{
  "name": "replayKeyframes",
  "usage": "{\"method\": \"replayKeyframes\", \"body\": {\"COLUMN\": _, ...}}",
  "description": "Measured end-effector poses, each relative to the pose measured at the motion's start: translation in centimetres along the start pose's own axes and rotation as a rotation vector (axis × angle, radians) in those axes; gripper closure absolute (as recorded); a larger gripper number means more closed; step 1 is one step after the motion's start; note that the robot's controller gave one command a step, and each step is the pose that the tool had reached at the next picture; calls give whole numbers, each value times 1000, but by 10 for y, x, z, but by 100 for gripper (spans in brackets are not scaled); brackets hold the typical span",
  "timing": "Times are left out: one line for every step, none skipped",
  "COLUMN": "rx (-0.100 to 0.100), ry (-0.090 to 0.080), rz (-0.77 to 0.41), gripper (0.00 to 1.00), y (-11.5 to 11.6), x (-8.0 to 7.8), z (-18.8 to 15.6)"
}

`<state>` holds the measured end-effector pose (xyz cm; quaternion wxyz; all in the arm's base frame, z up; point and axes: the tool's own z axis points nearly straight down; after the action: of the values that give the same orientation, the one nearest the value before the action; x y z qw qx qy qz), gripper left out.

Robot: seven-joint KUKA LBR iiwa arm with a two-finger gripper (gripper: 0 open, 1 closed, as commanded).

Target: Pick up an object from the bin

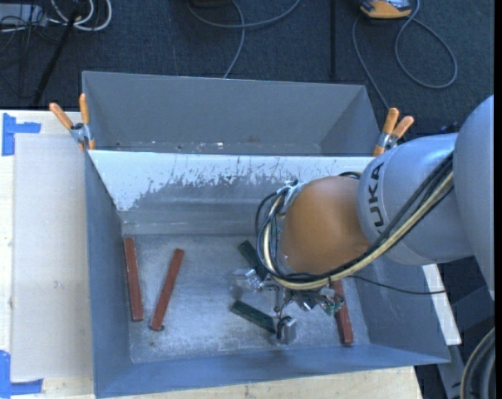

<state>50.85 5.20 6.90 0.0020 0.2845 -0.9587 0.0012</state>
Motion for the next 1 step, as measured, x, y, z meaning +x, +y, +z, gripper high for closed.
{"method": "replayKeyframes", "body": {"rx": -2, "ry": -2, "rz": -324, "gripper": 0, "y": -39, "x": 40, "z": 0}}
